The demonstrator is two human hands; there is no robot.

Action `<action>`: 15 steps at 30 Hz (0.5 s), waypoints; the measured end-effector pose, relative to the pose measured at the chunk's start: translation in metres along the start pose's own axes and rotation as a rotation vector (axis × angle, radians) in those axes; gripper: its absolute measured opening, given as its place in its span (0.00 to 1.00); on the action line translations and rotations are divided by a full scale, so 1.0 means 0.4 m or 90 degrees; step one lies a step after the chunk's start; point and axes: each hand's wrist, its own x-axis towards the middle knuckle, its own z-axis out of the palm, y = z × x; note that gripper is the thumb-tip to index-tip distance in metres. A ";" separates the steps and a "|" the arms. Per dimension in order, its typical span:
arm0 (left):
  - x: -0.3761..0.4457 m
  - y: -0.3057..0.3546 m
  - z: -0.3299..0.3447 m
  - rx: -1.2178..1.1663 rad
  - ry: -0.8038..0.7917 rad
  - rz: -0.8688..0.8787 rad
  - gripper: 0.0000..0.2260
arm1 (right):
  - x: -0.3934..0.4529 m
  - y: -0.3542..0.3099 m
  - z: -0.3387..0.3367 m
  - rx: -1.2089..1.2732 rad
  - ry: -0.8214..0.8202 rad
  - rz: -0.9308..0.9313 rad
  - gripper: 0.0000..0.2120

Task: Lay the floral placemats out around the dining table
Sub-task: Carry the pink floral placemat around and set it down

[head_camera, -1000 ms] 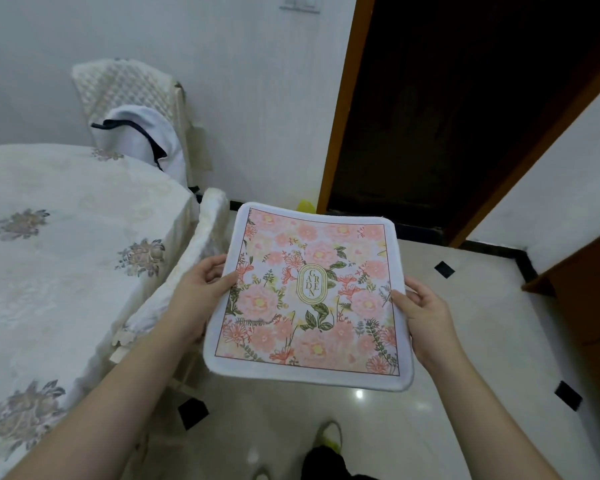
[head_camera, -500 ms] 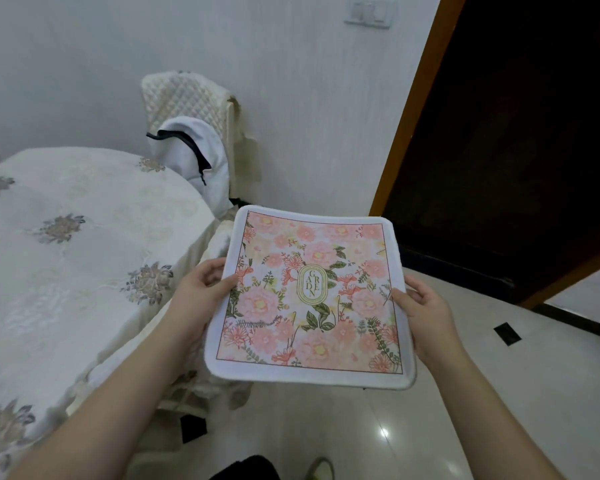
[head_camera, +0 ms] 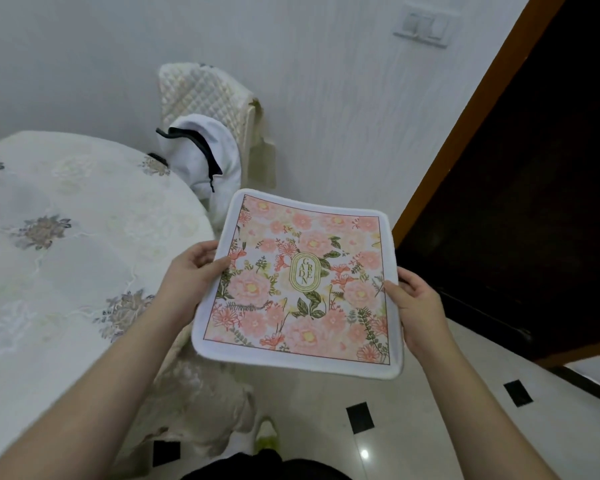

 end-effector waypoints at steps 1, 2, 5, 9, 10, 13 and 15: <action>0.024 0.007 0.000 -0.007 0.002 -0.006 0.11 | 0.025 -0.010 0.012 -0.007 -0.002 0.000 0.16; 0.048 0.017 0.000 -0.017 0.001 -0.010 0.11 | 0.051 -0.020 0.022 -0.009 -0.004 -0.002 0.16; 0.115 0.041 0.005 -0.028 -0.004 -0.016 0.10 | 0.128 -0.047 0.051 -0.010 -0.014 -0.005 0.17; 0.191 0.064 0.011 -0.029 0.018 -0.012 0.09 | 0.215 -0.080 0.088 -0.006 -0.038 -0.001 0.17; 0.209 0.069 0.012 -0.023 0.024 -0.012 0.09 | 0.240 -0.087 0.096 -0.006 -0.046 0.003 0.17; 0.266 0.066 0.018 -0.021 0.056 -0.021 0.08 | 0.326 -0.109 0.122 -0.009 -0.075 0.008 0.18; 0.304 0.067 0.028 -0.024 0.087 -0.025 0.09 | 0.391 -0.124 0.141 -0.010 -0.104 0.010 0.17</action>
